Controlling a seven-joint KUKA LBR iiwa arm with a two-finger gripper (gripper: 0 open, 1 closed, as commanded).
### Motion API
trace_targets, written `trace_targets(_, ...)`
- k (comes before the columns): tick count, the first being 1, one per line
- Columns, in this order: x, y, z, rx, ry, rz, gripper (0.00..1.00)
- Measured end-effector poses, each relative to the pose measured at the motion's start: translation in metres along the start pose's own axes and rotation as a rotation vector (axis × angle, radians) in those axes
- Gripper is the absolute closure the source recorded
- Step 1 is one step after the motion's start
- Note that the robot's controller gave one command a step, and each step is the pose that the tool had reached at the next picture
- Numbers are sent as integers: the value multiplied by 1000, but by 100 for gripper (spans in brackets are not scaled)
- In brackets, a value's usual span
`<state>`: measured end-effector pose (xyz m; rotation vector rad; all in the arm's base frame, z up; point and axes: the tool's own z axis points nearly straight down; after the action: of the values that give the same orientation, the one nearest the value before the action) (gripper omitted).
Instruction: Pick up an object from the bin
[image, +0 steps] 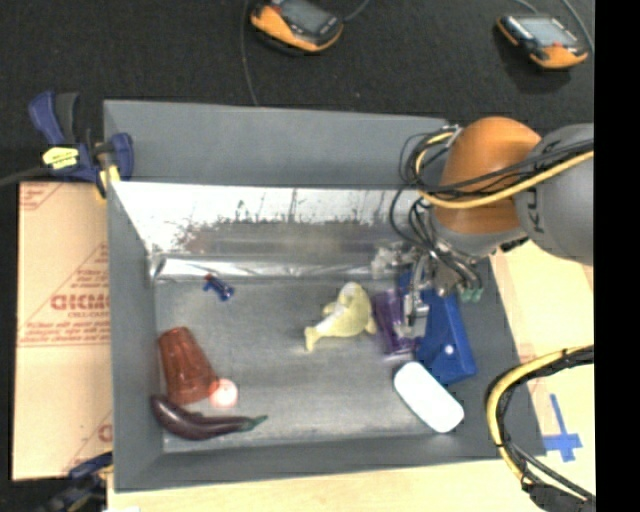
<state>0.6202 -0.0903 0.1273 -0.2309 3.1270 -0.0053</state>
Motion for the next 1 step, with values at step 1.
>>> trace_targets(1, -11, 35, -3, 4, -10, -164, 0)
